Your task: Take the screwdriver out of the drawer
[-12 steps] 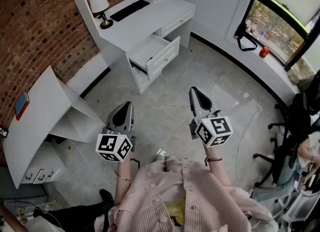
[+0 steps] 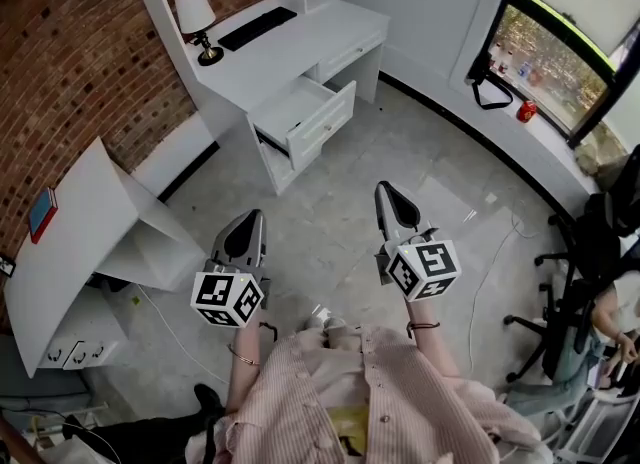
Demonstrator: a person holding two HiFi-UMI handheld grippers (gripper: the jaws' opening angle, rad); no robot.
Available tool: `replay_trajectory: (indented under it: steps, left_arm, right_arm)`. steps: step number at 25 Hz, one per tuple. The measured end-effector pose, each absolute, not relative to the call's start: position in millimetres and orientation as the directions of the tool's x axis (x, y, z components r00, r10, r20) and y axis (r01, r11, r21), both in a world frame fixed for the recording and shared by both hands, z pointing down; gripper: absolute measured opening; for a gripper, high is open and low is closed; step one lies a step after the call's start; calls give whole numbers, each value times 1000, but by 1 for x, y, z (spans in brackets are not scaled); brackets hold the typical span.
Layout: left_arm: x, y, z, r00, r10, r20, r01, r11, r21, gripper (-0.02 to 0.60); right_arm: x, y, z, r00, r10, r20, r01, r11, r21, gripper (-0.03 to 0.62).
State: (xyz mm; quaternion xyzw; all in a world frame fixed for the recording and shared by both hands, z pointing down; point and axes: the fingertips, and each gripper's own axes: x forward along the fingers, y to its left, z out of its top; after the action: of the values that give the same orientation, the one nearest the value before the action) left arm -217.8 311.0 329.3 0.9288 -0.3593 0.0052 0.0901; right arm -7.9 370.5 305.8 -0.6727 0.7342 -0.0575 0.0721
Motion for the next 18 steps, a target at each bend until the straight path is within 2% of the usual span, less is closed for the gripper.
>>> replay_trajectory:
  steps: [18]
  left_arm:
    - [-177, 290, 346, 734, -674, 89, -678, -715, 172, 0]
  right_arm:
    - [32, 339, 334, -102, -995, -20, -970, 104, -219, 28]
